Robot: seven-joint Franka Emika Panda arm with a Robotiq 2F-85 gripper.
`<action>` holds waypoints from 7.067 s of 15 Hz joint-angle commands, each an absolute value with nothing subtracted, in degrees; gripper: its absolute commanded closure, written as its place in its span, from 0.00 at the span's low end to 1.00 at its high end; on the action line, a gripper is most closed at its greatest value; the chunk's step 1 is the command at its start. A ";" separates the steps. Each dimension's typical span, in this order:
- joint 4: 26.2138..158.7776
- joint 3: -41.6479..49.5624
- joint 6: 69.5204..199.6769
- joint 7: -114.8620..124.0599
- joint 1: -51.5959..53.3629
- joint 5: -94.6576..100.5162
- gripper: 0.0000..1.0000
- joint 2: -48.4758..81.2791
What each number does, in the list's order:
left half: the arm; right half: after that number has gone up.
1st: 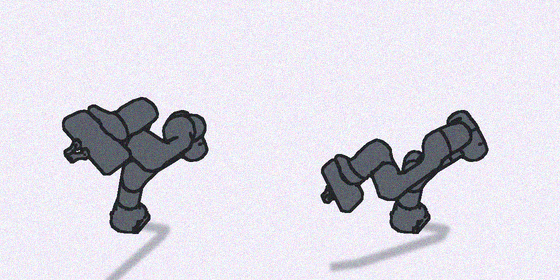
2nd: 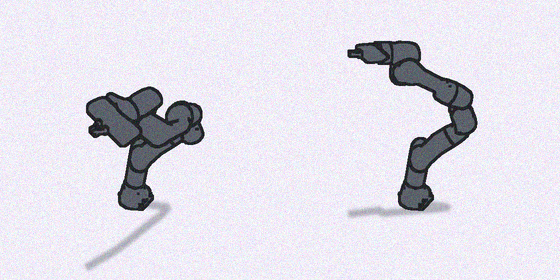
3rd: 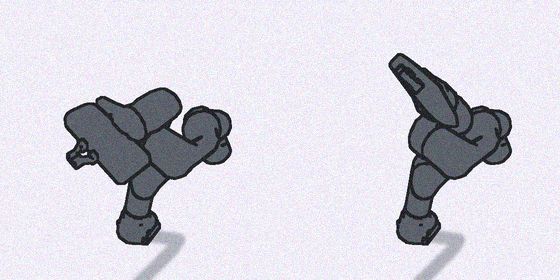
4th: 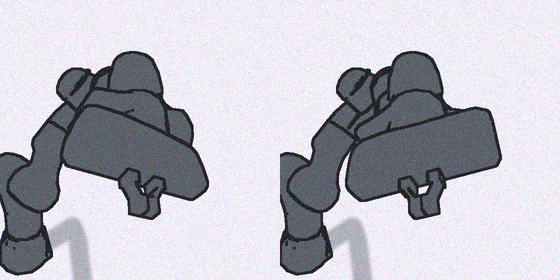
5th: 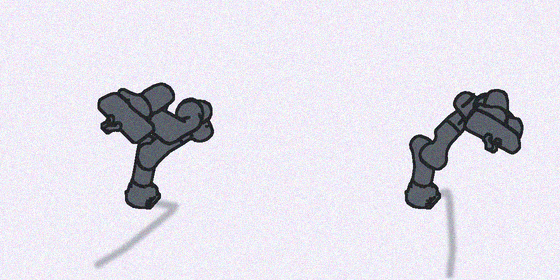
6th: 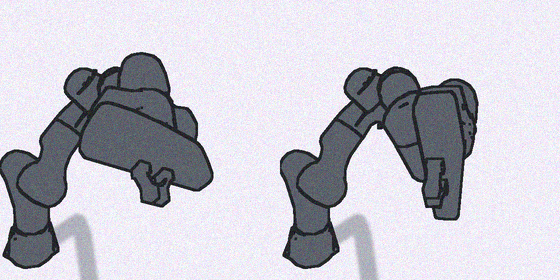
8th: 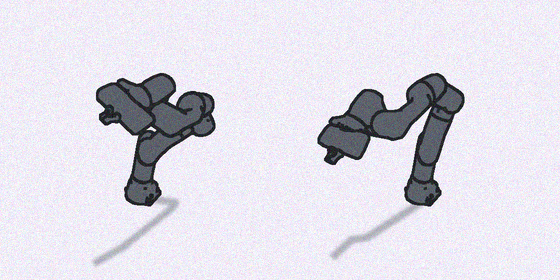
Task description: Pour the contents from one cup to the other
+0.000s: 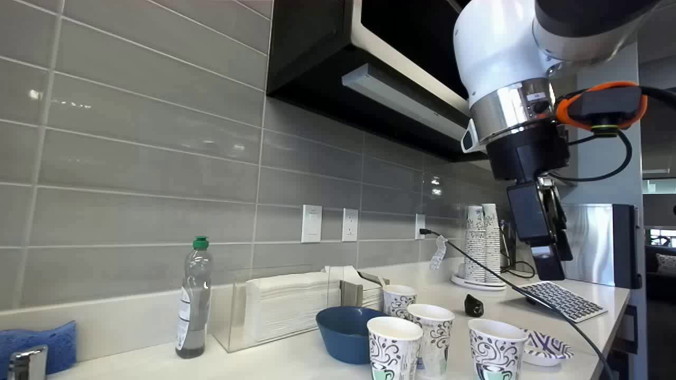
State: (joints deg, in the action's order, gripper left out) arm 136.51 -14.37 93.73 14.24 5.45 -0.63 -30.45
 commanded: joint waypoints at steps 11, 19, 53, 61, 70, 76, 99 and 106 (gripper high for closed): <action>139.65 -12.38 96.81 15.03 5.36 0.06 0.00 -32.34; 145.72 -8.73 107.99 13.69 3.62 3.88 0.00 -33.38; 157.32 0.38 147.72 6.27 -7.14 11.27 0.31 -22.57; 157.30 1.60 147.81 4.40 -6.89 10.66 0.88 -20.77; 157.07 0.23 143.98 5.91 -7.80 12.11 0.99 -28.80; 156.06 -5.08 135.70 8.09 -9.27 16.76 0.99 -39.45; 149.32 -9.57 139.77 6.56 -8.33 27.68 0.99 -38.43; 148.21 -10.31 138.33 6.85 -8.27 27.85 0.99 -36.92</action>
State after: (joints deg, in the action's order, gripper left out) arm 149.24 -9.88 140.01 6.44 -8.69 27.45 -37.86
